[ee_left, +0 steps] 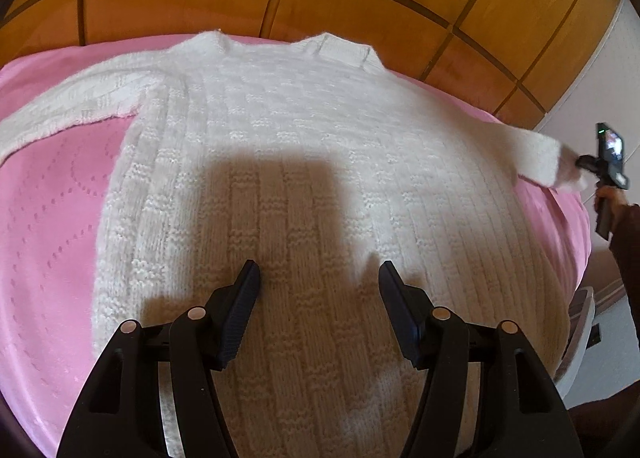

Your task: Fold small clothes

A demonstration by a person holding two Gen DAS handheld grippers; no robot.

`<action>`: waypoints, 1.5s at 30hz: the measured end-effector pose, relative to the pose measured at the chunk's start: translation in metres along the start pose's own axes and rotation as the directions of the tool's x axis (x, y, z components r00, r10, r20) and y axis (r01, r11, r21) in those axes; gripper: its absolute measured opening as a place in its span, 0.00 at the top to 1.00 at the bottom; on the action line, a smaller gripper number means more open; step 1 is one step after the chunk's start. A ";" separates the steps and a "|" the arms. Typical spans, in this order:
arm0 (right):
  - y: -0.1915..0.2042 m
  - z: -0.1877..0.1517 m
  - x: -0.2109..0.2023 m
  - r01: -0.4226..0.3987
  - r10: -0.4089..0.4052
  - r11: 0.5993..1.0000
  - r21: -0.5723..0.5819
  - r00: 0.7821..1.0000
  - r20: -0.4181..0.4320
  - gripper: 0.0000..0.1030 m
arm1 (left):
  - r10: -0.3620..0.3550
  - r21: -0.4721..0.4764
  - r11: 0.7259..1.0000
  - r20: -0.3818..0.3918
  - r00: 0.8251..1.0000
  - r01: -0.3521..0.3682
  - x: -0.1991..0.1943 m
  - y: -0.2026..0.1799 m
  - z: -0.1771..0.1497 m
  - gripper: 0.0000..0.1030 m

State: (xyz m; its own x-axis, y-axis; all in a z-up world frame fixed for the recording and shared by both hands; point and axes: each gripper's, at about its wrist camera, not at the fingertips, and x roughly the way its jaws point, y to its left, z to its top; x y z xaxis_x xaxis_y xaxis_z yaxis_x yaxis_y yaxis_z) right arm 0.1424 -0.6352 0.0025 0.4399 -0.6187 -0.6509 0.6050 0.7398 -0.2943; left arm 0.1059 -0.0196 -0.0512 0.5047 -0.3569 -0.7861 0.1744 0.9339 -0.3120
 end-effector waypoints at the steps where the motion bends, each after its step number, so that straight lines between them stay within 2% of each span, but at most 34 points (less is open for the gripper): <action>1: 0.000 -0.005 0.011 -0.020 0.021 1.000 0.012 0.999 -0.045 0.88 | 0.002 0.001 1.000 0.000 1.000 -0.002 0.000 0.000 0.000 0.41; 2: 0.002 -0.010 0.018 -0.025 0.026 0.999 0.029 0.998 -0.061 0.69 | 0.003 0.002 1.000 0.000 1.000 -0.003 -0.001 0.000 0.000 0.41; 4: 0.003 -0.017 0.015 -0.035 0.037 0.997 0.071 0.999 -0.032 0.50 | 0.005 0.006 1.000 0.000 1.000 -0.005 -0.002 0.000 0.000 0.41; 6: 0.004 -0.027 0.005 -0.125 0.129 0.986 0.110 0.991 -0.027 0.49 | 0.004 0.006 1.000 -0.001 1.000 -0.004 -0.003 0.002 0.000 0.41; 7: 0.007 -0.037 -0.005 -0.212 0.218 0.969 0.127 0.975 -0.037 0.49 | 0.004 0.006 1.000 -0.003 1.000 -0.004 -0.005 0.002 0.000 0.41; 8: 0.010 -0.049 -0.014 -0.305 0.315 0.941 0.142 0.948 -0.048 0.49 | 0.008 0.003 1.000 0.000 1.000 -0.008 -0.008 0.003 0.001 0.41; 9: 0.016 -0.064 -0.026 -0.452 0.468 0.876 0.168 0.880 -0.077 0.49 | 0.017 -0.001 1.000 0.006 1.000 -0.017 -0.011 0.005 0.001 0.41; 10: 0.022 -0.078 -0.033 -0.547 0.571 0.815 0.191 0.814 -0.106 0.47 | 0.035 -0.017 0.999 0.021 0.999 -0.035 -0.017 0.010 0.003 0.41; 11: 0.030 -0.091 -0.041 -0.632 0.662 0.746 0.211 0.737 -0.134 0.45 | 0.044 -0.040 0.998 0.033 0.998 -0.042 -0.023 0.017 0.003 0.41; 12: 0.043 -0.109 -0.055 -0.726 0.759 0.651 0.221 0.629 -0.167 0.45 | 0.050 -0.063 0.997 0.041 0.998 -0.047 -0.028 0.022 0.003 0.41; 14: 0.060 -0.135 -0.074 -0.810 0.844 0.535 0.241 0.500 -0.194 0.42 | 0.081 -0.121 0.990 0.058 0.995 -0.074 -0.042 0.040 0.001 0.41; 16: 0.082 -0.167 -0.094 -0.866 0.902 0.413 0.283 0.346 -0.258 0.42 | 0.126 -0.156 0.981 0.061 0.990 -0.115 -0.054 0.059 -0.006 0.41; 17: 0.089 -0.181 -0.104 -0.877 0.906 0.392 0.276 0.316 -0.281 0.41 | 0.153 -0.172 0.975 0.058 0.987 -0.141 -0.061 0.068 -0.011 0.41; 19: 0.089 -0.204 -0.127 -0.899 0.912 0.371 0.233 0.306 -0.273 0.41 | 0.168 -0.204 0.966 0.045 0.985 -0.156 -0.072 0.084 -0.022 0.41; 22: 0.076 -0.236 -0.148 -0.912 0.929 0.288 0.291 0.193 -0.315 0.41 | 0.133 -0.262 0.957 0.009 0.991 -0.126 -0.083 0.105 -0.042 0.41; 23: 0.071 -0.239 -0.146 -0.915 0.926 0.282 0.290 0.181 -0.330 0.41 | 0.108 -0.280 0.954 0.002 0.994 -0.104 -0.086 0.109 -0.049 0.41; 25: 0.061 -0.260 -0.156 -0.915 0.924 0.257 0.312 0.139 -0.356 0.42 | 0.045 -0.305 0.952 0.003 0.999 -0.042 -0.091 0.113 -0.063 0.41; 26: 0.060 -0.272 -0.157 -0.911 0.925 0.251 0.326 0.127 -0.357 0.46 | 0.023 -0.307 0.951 0.007 1.000 -0.019 -0.094 0.112 -0.067 0.41; 27: 0.056 -0.279 -0.160 -0.907 0.925 0.255 0.335 0.128 -0.358 0.51 | -0.003 -0.307 0.952 0.012 1.000 0.006 -0.096 0.110 -0.071 0.41; 28: 0.053 -0.284 -0.160 -0.903 0.923 0.269 0.334 0.143 -0.357 0.68 | -0.037 -0.311 0.950 0.018 0.999 0.041 -0.097 0.109 -0.076 0.44; 29: 0.052 -0.291 -0.167 -0.898 0.919 0.290 0.330 0.166 -0.357 0.87 | -0.056 -0.312 0.948 0.018 0.998 0.059 -0.097 0.107 -0.077 0.59; 30: 0.053 -0.289 -0.165 -0.893 0.914 0.311 0.325 0.187 -0.361 0.87 | -0.080 -0.305 0.949 0.005 0.997 0.078 -0.094 0.104 -0.079 0.71; 31: 0.050 -0.286 -0.170 -0.896 0.911 0.322 0.305 0.206 -0.357 0.87 | -0.103 -0.284 0.954 -0.021 0.994 0.093 -0.091 0.099 -0.079 0.92; 33: 0.044 -0.264 -0.184 -0.920 0.913 0.320 0.228 0.235 -0.332 0.88 | -0.083 -0.242 0.967 -0.010 0.997 0.078 -0.096 0.094 -0.078 0.96; 34: 0.039 -0.257 -0.195 -0.930 0.921 0.309 0.198 0.240 -0.308 0.88 | -0.086 -0.224 0.971 0.019 0.996 0.088 -0.106 0.091 -0.076 0.96; 35: 0.030 -0.247 -0.206 -0.941 0.932 0.291 0.174 0.237 -0.275 0.89 | -0.096 -0.220 0.970 0.044 0.994 0.103 -0.116 0.091 -0.075 0.97; 36: 0.016 -0.236 -0.221 -0.956 0.948 0.257 0.143 0.220 -0.232 0.89 | -0.107 -0.220 0.968 0.066 0.992 0.119 -0.126 0.092 -0.074 0.97; 37: 0.013 -0.228 -0.229 -0.963 0.953 0.243 0.115 0.215 -0.212 0.89 | -0.111 -0.211 0.969 0.092 0.990 0.129 -0.140 0.093 -0.073 0.97; 38: 0.008 -0.227 -0.236 -0.966 0.953 0.244 0.088 0.222 -0.205 0.89 | -0.105 -0.204 0.971 0.103 0.989 0.124 -0.148 0.093 -0.073 0.97; 40: 0.009 -0.237 -0.232 -0.957 0.932 0.283 0.069 0.258 -0.254 0.90 | -0.082 -0.203 0.974 0.092 0.992 0.099 -0.153 0.095 -0.079 0.97; 41: 0.017 -0.246 -0.223 -0.946 0.910 0.318 0.067 0.285 -0.300 0.90 | -0.079 -0.207 0.974 0.076 0.994 0.093 -0.149 0.097 -0.081 0.97; 43: 0.034 -0.271 -0.196 -0.907 0.843 0.417 0.062 0.360 -0.399 0.90 | -0.047 -0.202 0.978 0.010 0.999 0.048 -0.133 0.096 -0.088 0.97; 44: 0.038 -0.279 -0.186 -0.894 0.827 0.441 0.077 0.372 -0.422 0.90 | -0.037 -0.188 0.982 -0.024 0.999 0.032 -0.125 0.093 -0.091 0.97; 45: 0.040 -0.286 -0.177 -0.886 0.820 0.453 0.095 0.373 -0.433 0.90 | -0.029 -0.173 0.985 -0.052 0.998 0.020 -0.119 0.090 -0.091 0.97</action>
State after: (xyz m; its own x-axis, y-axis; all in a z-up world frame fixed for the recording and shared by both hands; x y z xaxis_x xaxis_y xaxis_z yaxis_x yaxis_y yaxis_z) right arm -0.1010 -0.4207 -0.0942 0.3732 0.4905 -0.7875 -0.0528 0.8586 0.5099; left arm -0.0157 0.1052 -0.0343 0.4547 -0.3847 -0.8033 0.0355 0.9090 -0.4153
